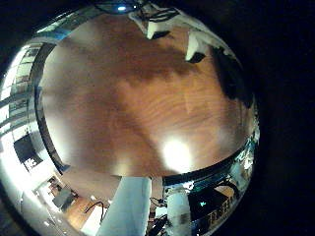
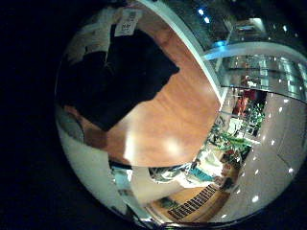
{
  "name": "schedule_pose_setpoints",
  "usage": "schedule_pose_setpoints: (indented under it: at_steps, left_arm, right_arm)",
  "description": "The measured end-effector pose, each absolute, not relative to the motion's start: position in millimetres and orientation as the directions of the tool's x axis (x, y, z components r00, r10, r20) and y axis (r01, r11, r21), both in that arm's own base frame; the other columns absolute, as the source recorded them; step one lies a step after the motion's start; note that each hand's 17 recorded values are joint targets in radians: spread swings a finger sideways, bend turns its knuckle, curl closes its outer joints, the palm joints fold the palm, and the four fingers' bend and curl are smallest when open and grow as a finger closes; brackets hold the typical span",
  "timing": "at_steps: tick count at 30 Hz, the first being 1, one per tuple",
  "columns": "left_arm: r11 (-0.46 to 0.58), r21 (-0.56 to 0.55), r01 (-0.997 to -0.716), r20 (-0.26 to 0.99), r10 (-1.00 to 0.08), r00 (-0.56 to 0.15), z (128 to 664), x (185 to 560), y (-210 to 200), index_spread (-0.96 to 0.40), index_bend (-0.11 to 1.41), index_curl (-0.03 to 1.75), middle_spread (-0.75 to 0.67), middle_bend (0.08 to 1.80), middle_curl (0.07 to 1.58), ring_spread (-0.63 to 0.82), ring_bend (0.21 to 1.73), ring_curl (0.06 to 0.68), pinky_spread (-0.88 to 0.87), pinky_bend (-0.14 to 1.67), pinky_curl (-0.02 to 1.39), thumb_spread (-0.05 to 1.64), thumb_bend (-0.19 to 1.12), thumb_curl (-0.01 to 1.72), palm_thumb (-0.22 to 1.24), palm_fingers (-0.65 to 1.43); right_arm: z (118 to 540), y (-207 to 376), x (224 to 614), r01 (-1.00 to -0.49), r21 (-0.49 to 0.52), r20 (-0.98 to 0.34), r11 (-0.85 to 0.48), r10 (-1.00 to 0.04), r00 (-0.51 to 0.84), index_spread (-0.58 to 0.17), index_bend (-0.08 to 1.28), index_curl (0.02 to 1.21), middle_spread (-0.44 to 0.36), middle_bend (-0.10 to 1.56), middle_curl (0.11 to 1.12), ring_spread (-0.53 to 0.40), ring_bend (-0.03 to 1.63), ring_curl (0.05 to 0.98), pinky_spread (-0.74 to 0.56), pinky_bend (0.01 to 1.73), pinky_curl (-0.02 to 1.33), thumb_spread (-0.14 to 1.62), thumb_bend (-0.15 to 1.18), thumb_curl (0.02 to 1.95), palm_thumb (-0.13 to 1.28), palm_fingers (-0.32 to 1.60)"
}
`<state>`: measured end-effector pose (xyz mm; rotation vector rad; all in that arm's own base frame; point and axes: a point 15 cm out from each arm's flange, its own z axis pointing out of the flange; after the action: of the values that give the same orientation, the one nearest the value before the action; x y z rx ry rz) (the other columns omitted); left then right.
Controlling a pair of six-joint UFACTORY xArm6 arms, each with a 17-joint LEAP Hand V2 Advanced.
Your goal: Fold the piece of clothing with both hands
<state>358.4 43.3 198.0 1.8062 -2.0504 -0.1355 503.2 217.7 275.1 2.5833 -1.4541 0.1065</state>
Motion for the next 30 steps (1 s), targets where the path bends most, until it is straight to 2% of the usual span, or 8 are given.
schedule_pose_setpoints:
  at_steps: [2, 6, 7, 8, 10, 16, 24, 30]
  left_arm:
    - [0.152, 0.332, -0.931, 0.236, -0.969, -0.074, 196.9, 354.8, 44.6, 0.04, 0.2, 0.41, 0.28, 0.17, 0.27, 0.37, 0.6, 0.212, 0.43, 0.33, 0.31, 1.34, 0.0, 0.31, 0.43, 0.14]
    - [0.154, 0.33, -0.931, 0.238, -0.968, -0.076, 197.6, 353.3, 42.5, 0.04, 0.2, 0.42, 0.28, 0.16, 0.27, 0.38, 0.6, 0.215, 0.43, 0.33, 0.32, 1.34, -0.01, 0.32, 0.45, 0.14]
    - [0.154, 0.33, -0.931, 0.238, -0.968, -0.075, 197.5, 353.4, 42.2, 0.04, 0.2, 0.42, 0.28, 0.16, 0.27, 0.38, 0.6, 0.215, 0.43, 0.33, 0.32, 1.34, -0.01, 0.32, 0.46, 0.14]
    - [0.151, 0.329, -0.932, 0.236, -0.969, -0.073, 198.3, 353.6, 41.7, 0.04, 0.2, 0.42, 0.28, 0.17, 0.27, 0.38, 0.6, 0.216, 0.43, 0.33, 0.32, 1.34, -0.01, 0.32, 0.46, 0.14]
    - [0.153, 0.33, -0.932, 0.235, -0.969, -0.076, 198.3, 353.9, 39.4, 0.04, 0.2, 0.42, 0.28, 0.16, 0.27, 0.38, 0.6, 0.215, 0.43, 0.33, 0.32, 1.35, -0.01, 0.33, 0.46, 0.13]
    - [0.168, 0.32, -0.932, 0.243, -0.966, -0.09, 203.2, 355.6, 23.1, 0.04, 0.2, 0.43, 0.29, 0.17, 0.26, 0.39, 0.6, 0.217, 0.43, 0.33, 0.32, 1.35, -0.01, 0.33, 0.45, 0.13]
    - [0.172, 0.289, -0.942, 0.237, -0.966, -0.104, 234.3, 357.9, -5.6, 0.03, 0.2, 0.43, 0.3, 0.17, 0.26, 0.4, 0.6, 0.218, 0.44, 0.33, 0.32, 1.36, -0.01, 0.33, 0.43, 0.13]
    - [0.167, 0.274, -0.947, 0.209, -0.972, -0.111, 263.7, 349.7, -32.3, 0.03, 0.2, 0.44, 0.3, 0.17, 0.26, 0.41, 0.59, 0.218, 0.44, 0.33, 0.32, 1.36, -0.01, 0.33, 0.42, 0.13]
  right_arm:
    - [263.2, 227.3, 502.9, -0.85, 0.128, 0.138, -0.511, -0.839, 0.526, -0.326, 0.88, 0.96, -0.138, 1.25, 0.78, -0.226, 1.34, 0.755, -0.22, 1.18, 0.94, 1.17, -0.03, 0.61, 0.82, 1.04]
    - [261.6, 240.3, 497.4, -0.849, 0.12, 0.078, -0.515, -0.847, 0.525, -0.385, 0.34, 0.82, -0.19, 0.82, 0.66, -0.259, 1.33, 0.715, -0.37, 1.3, 0.89, 1.23, -0.03, 0.54, 0.71, 0.3]
    - [264.6, 241.1, 496.9, -0.851, 0.113, 0.055, -0.512, -0.852, 0.52, -0.407, 0.28, 0.78, -0.197, 0.78, 0.63, -0.267, 1.33, 0.698, -0.39, 1.32, 0.86, 1.24, -0.03, 0.52, 0.69, 0.33]
    - [268.1, 240.0, 497.5, -0.854, 0.104, 0.032, -0.509, -0.857, 0.515, -0.427, 0.26, 0.73, -0.204, 0.67, 0.59, -0.251, 1.21, 0.664, -0.32, 1.23, 0.86, 1.25, -0.03, 0.51, 0.68, 0.01]
    - [282.6, 241.7, 496.7, -0.846, 0.071, -0.021, -0.529, -0.849, 0.529, -0.46, 0.2, 0.63, -0.229, 0.56, 0.52, -0.209, 1.02, 0.576, -0.22, 1.16, 0.82, 1.26, -0.02, 0.5, 0.66, -0.12]
    - [342.0, 219.7, 492.4, -0.836, -0.07, -0.165, -0.544, -0.821, 0.547, -0.456, 0.19, 0.52, -0.236, 0.35, 0.42, -0.113, 0.81, 0.435, 0.06, 0.98, 0.7, 1.26, -0.01, 0.47, 0.69, -0.04]
    - [382.0, 147.9, 467.0, -0.898, -0.134, -0.188, -0.42, -0.879, 0.439, -0.463, 0.32, 0.5, -0.21, 0.36, 0.4, -0.075, 0.67, 0.355, 0.26, 0.7, 0.56, 1.27, 0.0, 0.47, 0.78, 0.14]
    - [385.9, 121.0, 413.4, -0.909, -0.135, -0.183, -0.395, -0.891, 0.415, -0.461, 0.37, 0.49, -0.193, 0.38, 0.4, -0.07, 0.63, 0.326, 0.35, 0.55, 0.47, 1.26, -0.02, 0.46, 0.77, 0.28]
